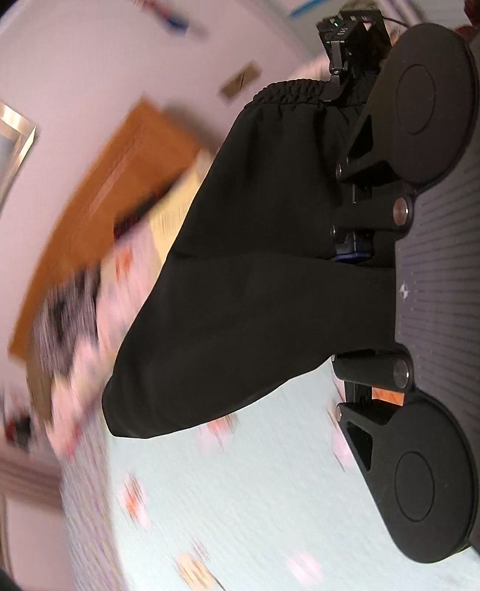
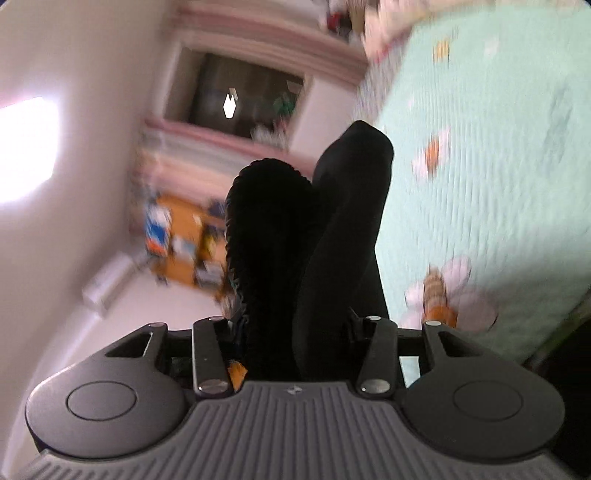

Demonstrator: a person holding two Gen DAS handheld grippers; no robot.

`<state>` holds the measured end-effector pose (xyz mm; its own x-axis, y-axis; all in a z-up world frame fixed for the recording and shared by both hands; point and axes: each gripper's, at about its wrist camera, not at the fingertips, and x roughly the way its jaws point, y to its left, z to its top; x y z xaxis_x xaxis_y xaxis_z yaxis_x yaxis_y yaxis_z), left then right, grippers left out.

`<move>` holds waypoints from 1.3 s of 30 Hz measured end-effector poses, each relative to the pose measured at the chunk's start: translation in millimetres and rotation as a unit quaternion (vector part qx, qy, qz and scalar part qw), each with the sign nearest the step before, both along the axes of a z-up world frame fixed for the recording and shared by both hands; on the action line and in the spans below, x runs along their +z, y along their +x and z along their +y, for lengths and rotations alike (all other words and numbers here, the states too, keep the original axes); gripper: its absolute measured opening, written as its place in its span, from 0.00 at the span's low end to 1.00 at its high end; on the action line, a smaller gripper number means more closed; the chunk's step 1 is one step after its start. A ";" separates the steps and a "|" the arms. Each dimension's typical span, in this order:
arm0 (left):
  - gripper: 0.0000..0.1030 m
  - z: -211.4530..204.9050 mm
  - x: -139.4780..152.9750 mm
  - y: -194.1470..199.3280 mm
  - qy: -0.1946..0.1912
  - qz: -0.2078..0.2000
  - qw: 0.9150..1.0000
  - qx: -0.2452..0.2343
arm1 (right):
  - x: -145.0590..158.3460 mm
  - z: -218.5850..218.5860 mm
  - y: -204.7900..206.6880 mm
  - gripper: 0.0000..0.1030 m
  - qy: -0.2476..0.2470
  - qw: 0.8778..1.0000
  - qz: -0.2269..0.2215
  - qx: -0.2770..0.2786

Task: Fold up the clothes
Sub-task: 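Lift the folded pants with both grippers and carry them off the quilt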

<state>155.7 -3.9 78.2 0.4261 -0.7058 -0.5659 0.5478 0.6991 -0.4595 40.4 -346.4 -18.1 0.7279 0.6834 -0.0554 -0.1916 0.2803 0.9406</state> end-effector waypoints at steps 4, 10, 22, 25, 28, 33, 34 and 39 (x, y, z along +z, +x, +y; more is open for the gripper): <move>0.31 -105.6 53.4 -5.5 -0.031 -0.034 0.994 -0.103 | 55.8 -71.8 -68.6 0.47 -0.004 0.994 -0.058 -0.093; 0.31 -281.2 111.1 -40.6 -0.072 -0.044 0.964 -0.252 | 137.2 -171.4 -202.5 0.47 -0.047 0.958 -0.109 -0.259; 0.67 -529.0 -51.8 -103.4 0.076 0.078 0.940 -0.323 | 43.5 -306.5 -338.5 0.67 -0.062 0.844 0.113 -0.520; 0.71 -517.7 -61.8 -93.5 0.000 0.108 0.941 -0.319 | -16.3 -313.3 -344.1 0.82 -0.022 0.821 0.122 -0.557; 0.71 -514.7 -52.9 -74.6 -0.065 0.139 0.941 -0.301 | -27.3 -312.0 -350.4 0.84 -0.018 0.821 0.086 -0.565; 0.75 -481.5 -50.9 -51.5 -0.117 0.170 0.945 -0.253 | -22.3 -314.3 -367.0 0.84 0.030 0.814 0.090 -0.573; 0.77 -474.4 -48.4 -43.4 -0.125 0.167 0.949 -0.236 | -21.2 -312.8 -372.7 0.84 0.042 0.811 0.087 -0.578; 0.80 -433.2 -29.3 -36.8 -0.126 0.118 0.966 -0.194 | 9.8 -285.2 -411.7 0.85 0.010 0.753 0.096 -0.651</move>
